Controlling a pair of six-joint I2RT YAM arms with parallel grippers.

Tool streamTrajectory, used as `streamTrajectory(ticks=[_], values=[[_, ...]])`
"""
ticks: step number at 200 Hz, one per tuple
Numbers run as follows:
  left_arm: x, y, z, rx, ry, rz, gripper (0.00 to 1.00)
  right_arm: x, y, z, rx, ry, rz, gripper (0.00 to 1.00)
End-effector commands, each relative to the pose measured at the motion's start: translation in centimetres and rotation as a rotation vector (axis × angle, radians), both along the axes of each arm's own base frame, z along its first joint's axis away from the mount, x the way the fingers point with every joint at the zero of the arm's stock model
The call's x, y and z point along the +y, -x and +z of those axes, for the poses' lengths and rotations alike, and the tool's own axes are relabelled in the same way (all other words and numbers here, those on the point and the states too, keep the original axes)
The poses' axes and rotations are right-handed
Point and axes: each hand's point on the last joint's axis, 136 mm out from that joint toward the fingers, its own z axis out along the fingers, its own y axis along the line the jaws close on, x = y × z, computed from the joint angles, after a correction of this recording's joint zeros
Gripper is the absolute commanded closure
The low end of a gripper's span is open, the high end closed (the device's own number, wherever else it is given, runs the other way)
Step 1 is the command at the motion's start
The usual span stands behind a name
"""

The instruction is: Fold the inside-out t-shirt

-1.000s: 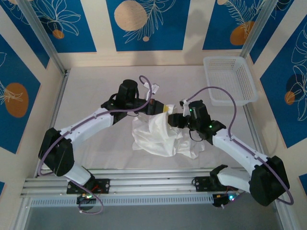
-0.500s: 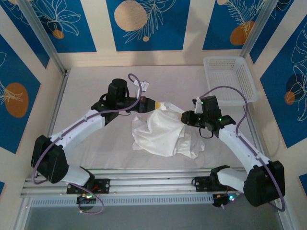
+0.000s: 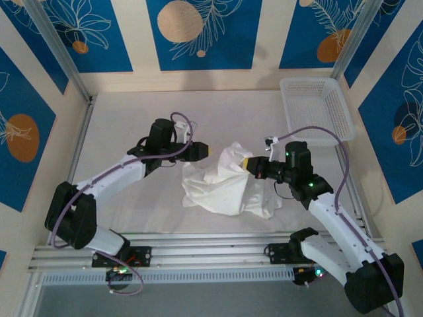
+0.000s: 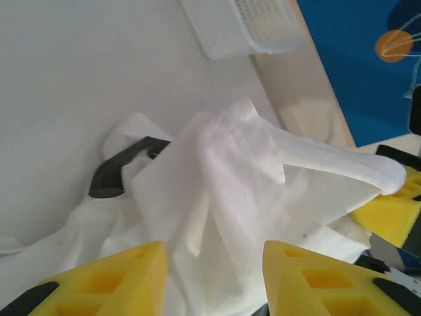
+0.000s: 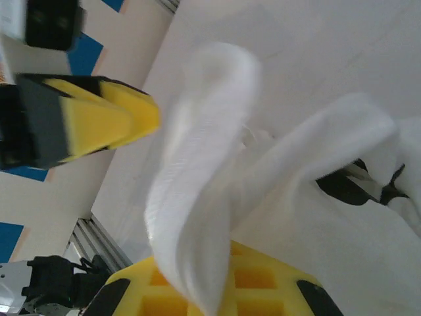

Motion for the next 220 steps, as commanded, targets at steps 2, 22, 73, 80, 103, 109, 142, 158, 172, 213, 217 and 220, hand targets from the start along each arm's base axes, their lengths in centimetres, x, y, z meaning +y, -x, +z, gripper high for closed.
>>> streamTrajectory(ticks=[2, 22, 73, 80, 103, 109, 142, 158, 172, 213, 217, 220], values=[[1.7, 0.9, 3.6, -0.090, -0.053, 0.107, 0.57, 0.4, -0.1, 0.0, -0.016, 0.015, 0.003, 1.00], [1.9, 2.7, 4.2, -0.100, -0.169, 0.164, 0.54, 1.1, 0.1, -0.4, -0.035, 0.051, 0.029, 1.00], [-1.0, 2.3, 0.2, 0.061, -0.377, 0.269, 0.56, 2.8, 0.6, -0.7, -0.075, 0.119, 0.081, 1.00], [-1.9, 2.1, -0.1, 0.068, -0.371, 0.258, 0.56, 2.8, 0.7, -0.7, -0.075, 0.124, 0.083, 1.00], [-4.6, 1.7, -0.4, 0.071, -0.325, 0.202, 0.56, 2.7, 0.9, -0.8, -0.072, 0.138, 0.089, 1.00], [-5.1, 1.6, -0.6, 0.077, -0.318, 0.188, 0.56, 2.7, 0.9, -0.9, -0.069, 0.141, 0.088, 1.00], [-6.3, 1.2, -1.5, 0.090, -0.308, 0.167, 0.53, 2.7, 1.0, -1.0, -0.065, 0.137, 0.086, 1.00], [-7.3, 1.1, -1.1, 0.081, -0.265, 0.144, 0.50, 3.0, 1.2, -1.2, -0.061, 0.136, 0.095, 1.00], [-7.9, 1.0, -1.1, 0.091, -0.258, 0.126, 0.49, 3.0, 1.2, -1.4, -0.056, 0.138, 0.098, 1.00], [-7.8, 0.8, -3.5, 0.148, -0.328, 0.142, 0.54, 2.9, 1.3, -1.1, -0.062, 0.145, 0.098, 1.00], [-7.7, 0.8, -3.7, 0.152, -0.332, 0.144, 0.55, 2.9, 1.3, -1.1, -0.062, 0.146, 0.096, 1.00], [-7.7, 0.8, -3.7, 0.154, -0.333, 0.147, 0.57, 2.9, 1.3, -1.2, -0.062, 0.147, 0.095, 1.00]])
